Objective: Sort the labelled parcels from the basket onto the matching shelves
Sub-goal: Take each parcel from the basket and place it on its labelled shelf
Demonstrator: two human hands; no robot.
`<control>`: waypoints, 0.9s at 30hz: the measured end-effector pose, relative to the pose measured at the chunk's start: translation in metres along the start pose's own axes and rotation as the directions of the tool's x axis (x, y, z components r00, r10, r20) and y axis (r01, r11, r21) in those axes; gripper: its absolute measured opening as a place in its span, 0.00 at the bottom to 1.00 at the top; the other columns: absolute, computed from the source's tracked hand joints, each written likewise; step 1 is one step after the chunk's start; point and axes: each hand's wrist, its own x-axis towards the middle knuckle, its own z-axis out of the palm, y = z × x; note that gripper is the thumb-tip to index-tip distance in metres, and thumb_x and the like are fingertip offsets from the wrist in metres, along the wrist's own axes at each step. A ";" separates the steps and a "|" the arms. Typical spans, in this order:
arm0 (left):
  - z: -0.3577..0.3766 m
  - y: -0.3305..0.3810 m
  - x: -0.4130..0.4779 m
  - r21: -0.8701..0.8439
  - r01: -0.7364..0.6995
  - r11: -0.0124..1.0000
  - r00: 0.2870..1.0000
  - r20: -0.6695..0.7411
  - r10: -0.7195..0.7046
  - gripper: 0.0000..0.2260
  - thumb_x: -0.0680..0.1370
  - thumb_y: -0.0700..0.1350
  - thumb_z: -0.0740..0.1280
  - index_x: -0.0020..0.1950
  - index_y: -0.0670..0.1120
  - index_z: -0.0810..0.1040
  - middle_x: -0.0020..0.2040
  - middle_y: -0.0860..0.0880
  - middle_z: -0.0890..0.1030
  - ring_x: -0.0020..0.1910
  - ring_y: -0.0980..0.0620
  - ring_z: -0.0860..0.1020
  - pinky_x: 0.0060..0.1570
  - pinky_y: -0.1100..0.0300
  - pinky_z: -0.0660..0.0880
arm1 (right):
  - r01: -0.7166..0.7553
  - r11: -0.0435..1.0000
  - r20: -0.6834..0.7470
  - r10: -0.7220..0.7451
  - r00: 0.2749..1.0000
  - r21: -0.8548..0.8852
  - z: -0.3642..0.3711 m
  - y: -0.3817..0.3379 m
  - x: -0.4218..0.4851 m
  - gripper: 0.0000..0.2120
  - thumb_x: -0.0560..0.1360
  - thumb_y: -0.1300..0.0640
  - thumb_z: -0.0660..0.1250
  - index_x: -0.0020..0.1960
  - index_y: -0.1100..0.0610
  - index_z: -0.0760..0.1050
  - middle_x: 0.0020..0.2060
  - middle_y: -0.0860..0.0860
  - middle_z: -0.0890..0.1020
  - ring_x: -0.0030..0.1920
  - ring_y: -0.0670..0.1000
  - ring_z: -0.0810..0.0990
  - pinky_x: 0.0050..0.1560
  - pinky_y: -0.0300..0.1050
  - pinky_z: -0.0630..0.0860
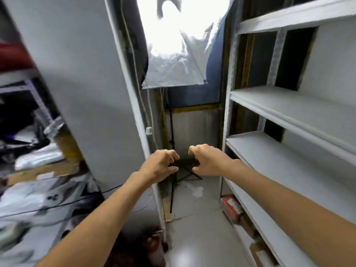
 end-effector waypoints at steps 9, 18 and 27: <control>-0.029 -0.135 -0.189 -0.019 0.562 0.827 0.815 -0.154 -0.558 0.16 0.72 0.49 0.72 0.59 0.50 0.78 0.51 0.50 0.81 0.51 0.50 0.79 0.51 0.55 0.77 | 0.554 0.825 0.201 -0.564 0.801 0.106 0.084 -0.197 0.064 0.23 0.70 0.51 0.67 0.63 0.55 0.70 0.56 0.53 0.77 0.54 0.58 0.77 0.50 0.52 0.77; -0.003 -0.173 -0.417 -0.122 0.904 0.410 0.392 -0.147 -0.908 0.18 0.73 0.51 0.73 0.60 0.48 0.77 0.54 0.49 0.80 0.52 0.49 0.78 0.52 0.53 0.76 | 0.872 0.423 0.367 -0.874 0.320 0.246 0.152 -0.383 0.010 0.24 0.74 0.52 0.66 0.67 0.58 0.66 0.57 0.56 0.75 0.55 0.57 0.75 0.50 0.53 0.76; 0.010 -0.180 -0.579 -0.271 0.955 0.118 0.071 -0.176 -0.982 0.17 0.73 0.50 0.72 0.60 0.48 0.77 0.53 0.48 0.80 0.51 0.50 0.78 0.52 0.51 0.77 | 0.952 0.122 0.379 -0.926 0.007 0.280 0.192 -0.531 -0.063 0.15 0.72 0.55 0.68 0.54 0.59 0.69 0.50 0.55 0.75 0.49 0.56 0.74 0.46 0.50 0.73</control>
